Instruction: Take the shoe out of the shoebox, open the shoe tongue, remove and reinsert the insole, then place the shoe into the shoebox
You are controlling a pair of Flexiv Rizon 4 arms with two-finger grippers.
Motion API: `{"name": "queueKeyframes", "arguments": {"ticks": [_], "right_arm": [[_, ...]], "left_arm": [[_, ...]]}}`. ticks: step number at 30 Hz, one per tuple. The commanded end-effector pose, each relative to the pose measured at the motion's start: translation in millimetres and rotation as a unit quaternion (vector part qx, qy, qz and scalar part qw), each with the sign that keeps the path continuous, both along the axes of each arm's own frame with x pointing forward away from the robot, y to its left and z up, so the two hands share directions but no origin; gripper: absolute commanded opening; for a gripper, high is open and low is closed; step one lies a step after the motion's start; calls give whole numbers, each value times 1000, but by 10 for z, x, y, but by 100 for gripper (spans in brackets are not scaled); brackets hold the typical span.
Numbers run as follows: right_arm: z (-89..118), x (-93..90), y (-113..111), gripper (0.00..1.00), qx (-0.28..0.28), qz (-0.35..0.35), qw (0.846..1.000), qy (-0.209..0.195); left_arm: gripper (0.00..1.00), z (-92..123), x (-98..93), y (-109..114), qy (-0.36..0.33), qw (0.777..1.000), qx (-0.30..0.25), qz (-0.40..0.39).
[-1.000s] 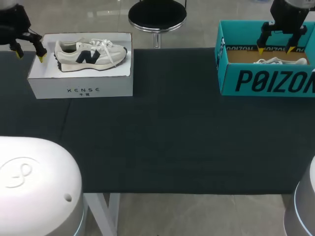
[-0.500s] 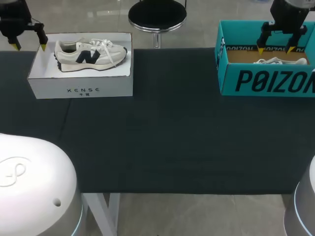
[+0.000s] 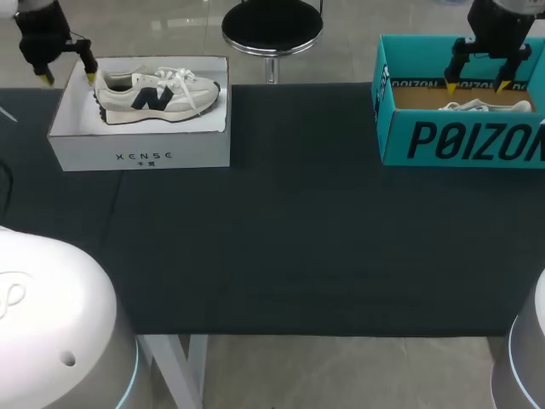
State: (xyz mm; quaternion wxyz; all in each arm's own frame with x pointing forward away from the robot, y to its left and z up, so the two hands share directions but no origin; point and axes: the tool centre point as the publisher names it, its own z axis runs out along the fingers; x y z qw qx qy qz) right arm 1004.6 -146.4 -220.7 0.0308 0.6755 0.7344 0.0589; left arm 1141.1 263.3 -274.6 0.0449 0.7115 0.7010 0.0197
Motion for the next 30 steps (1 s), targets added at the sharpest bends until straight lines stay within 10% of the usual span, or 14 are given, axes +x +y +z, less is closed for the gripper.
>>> {"name": "queueKeyframes", "arguments": {"ticks": [1, 16, 30], "right_arm": [[-5, 0, 0, 100, 1, 0, 1000, 0], [-5, 0, 0, 100, 1, 0, 1000, 0], [-5, 0, 0, 100, 1, 0, 1000, 0]], "left_arm": [[100, 68, 405, -8, 27, 1000, 4, 3], [100, -131, 957, -124, 42, 999, -2, 9], [100, -589, 942, -38, 71, 996, -16, 54]]}}
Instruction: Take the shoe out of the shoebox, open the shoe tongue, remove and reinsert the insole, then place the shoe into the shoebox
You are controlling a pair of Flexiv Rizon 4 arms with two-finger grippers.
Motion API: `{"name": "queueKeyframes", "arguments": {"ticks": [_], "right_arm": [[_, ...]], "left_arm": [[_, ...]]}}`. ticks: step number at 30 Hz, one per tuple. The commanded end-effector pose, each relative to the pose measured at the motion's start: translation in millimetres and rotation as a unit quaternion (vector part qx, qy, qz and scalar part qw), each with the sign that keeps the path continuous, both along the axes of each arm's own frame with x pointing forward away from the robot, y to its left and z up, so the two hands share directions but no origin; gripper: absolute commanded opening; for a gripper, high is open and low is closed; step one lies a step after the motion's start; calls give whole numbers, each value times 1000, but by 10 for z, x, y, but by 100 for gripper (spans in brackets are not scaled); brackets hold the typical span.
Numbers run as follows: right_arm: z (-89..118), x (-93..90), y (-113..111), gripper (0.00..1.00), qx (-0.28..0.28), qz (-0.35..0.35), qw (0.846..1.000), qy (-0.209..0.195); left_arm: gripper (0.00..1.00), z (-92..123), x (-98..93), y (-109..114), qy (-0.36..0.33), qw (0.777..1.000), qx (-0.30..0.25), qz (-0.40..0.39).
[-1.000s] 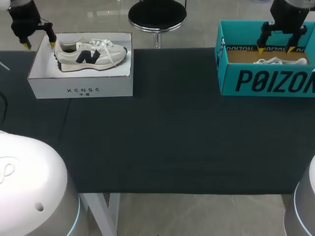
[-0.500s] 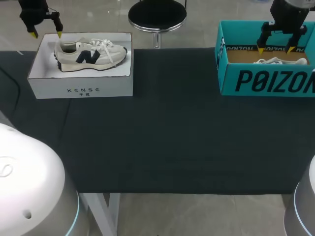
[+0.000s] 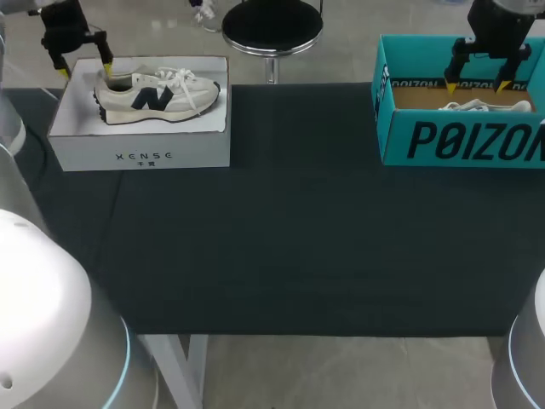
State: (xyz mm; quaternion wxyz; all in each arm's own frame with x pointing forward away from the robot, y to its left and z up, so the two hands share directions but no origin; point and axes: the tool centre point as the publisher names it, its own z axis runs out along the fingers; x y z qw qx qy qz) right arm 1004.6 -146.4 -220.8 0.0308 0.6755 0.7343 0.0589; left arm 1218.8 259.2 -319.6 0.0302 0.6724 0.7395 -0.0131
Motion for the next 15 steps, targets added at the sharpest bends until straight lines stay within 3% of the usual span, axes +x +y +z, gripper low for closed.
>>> {"name": "queueKeyframes", "arguments": {"ticks": [1, 15], "right_arm": [[-5, 0, 0, 100, 1, 0, 1000, 0], [-5, 0, 0, 100, 1, 0, 1000, 0]], "left_arm": [[100, -165, 162, -1, 38, 999, -3, 1], [100, -352, 201, -72, 61, 998, -10, 7]]}}
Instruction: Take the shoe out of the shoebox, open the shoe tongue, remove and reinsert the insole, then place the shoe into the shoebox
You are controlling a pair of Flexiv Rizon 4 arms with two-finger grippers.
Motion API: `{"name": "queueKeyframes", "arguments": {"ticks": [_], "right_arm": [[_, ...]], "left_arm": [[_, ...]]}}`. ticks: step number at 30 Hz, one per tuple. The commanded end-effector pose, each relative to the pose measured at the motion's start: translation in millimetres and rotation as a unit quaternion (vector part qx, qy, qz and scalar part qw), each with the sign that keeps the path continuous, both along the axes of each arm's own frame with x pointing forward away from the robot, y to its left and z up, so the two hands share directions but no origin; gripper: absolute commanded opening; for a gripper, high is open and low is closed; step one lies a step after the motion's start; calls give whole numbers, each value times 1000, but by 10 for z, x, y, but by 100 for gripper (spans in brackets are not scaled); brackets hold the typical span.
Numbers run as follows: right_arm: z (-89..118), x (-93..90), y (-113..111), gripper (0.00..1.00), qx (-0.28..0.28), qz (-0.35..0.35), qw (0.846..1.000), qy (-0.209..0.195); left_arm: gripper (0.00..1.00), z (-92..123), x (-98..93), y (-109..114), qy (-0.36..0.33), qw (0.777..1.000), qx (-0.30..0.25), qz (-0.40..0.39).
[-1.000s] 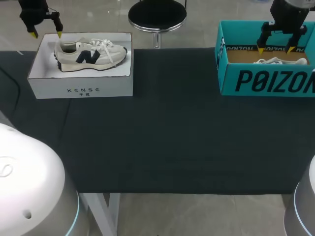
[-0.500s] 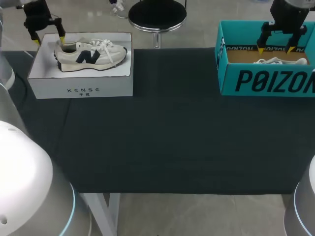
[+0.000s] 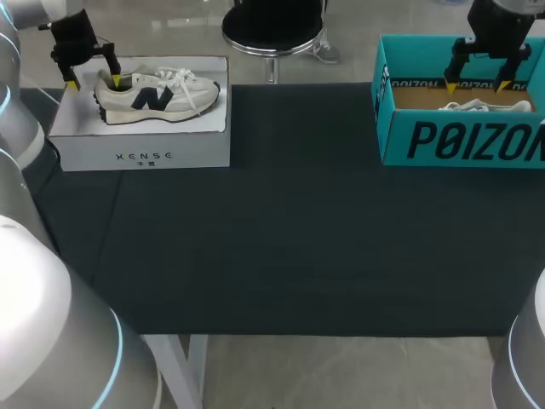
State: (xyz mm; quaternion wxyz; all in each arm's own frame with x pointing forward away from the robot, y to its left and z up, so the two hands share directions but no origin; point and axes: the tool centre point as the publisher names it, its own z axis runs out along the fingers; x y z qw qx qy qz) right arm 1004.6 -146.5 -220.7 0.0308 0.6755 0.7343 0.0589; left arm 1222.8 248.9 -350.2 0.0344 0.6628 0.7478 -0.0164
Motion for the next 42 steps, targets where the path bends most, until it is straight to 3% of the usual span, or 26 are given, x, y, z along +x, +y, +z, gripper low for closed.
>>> {"name": "queueKeyframes", "arguments": {"ticks": [1, 11, 12, 13, 15, 16, 18, 31, 42], "right_arm": [[-5, 0, 0, 100, 1, 0, 1000, 0], [-5, 0, 0, 100, 1, 0, 1000, 0], [-5, 0, 0, 100, 1, 0, 1000, 0], [-5, 0, 0, 100, 1, 0, 1000, 0], [-5, 0, 0, 100, 1, 0, 1000, 0], [-5, 0, 0, 100, 1, 0, 1000, 0], [-5, 0, 0, 100, 1, 0, 1000, 0], [-5, 0, 0, 100, 1, 0, 1000, 0], [-5, 0, 0, 100, 1, 0, 1000, 0]], "left_arm": [[100, -51, 168, 32, 60, 998, -5, -6], [100, -48, 238, 1, 55, 998, 12, -19], [84, -50, 226, -17, 55, 998, 12, -20], [53, -61, 215, -28, 56, 998, 14, -22], [35, -76, 201, -38, 57, 998, 13, -22], [12, -100, 189, -49, 57, 998, 14, -23], [0, -122, 184, -58, 59, 998, 15, -25], [0, -112, 183, -91, 58, 998, 12, -35], [0, 168, 6, -90, 41, 998, 11, -40]]}}
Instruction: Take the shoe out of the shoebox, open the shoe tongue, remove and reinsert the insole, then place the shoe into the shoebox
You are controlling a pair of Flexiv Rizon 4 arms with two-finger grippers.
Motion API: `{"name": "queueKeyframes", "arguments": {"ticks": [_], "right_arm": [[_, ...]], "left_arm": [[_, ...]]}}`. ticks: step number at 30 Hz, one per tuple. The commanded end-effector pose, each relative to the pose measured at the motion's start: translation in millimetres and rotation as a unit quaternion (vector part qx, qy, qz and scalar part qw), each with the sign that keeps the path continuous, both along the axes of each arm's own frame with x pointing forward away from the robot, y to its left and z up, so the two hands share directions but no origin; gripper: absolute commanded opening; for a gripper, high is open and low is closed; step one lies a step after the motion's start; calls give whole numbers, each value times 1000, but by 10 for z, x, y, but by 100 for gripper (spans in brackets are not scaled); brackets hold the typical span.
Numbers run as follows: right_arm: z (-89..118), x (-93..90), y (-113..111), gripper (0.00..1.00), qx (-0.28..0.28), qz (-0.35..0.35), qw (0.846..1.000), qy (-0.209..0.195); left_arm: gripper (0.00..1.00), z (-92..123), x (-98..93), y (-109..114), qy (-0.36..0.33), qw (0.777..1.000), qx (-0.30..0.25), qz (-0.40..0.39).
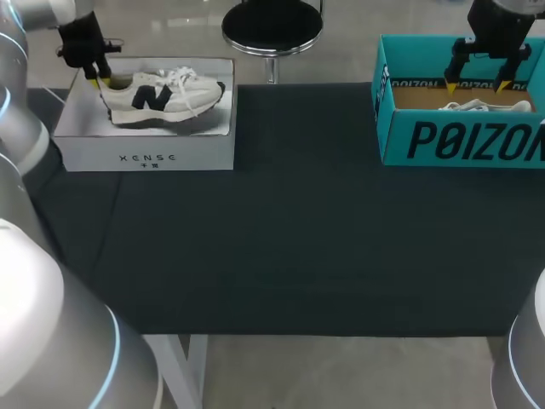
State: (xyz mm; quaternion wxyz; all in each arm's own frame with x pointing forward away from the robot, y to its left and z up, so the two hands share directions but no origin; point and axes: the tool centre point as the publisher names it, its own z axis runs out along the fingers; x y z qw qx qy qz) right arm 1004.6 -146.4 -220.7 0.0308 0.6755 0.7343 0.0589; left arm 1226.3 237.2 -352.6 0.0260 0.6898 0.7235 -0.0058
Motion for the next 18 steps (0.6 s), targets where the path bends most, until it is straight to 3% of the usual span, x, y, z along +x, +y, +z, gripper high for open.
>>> {"name": "queueKeyframes", "arguments": {"ticks": [1, 9, 18], "right_arm": [[-5, 0, 0, 100, 1, 0, 1000, 0], [-5, 0, 0, 100, 1, 0, 1000, 0], [-5, 0, 0, 100, 1, 0, 1000, 0]], "left_arm": [[0, 235, -50, 29, 42, 999, -1, -3], [0, 673, -253, -34, 39, 999, 0, -38], [0, 1431, -606, -163, -11, 997, 22, -69]]}}
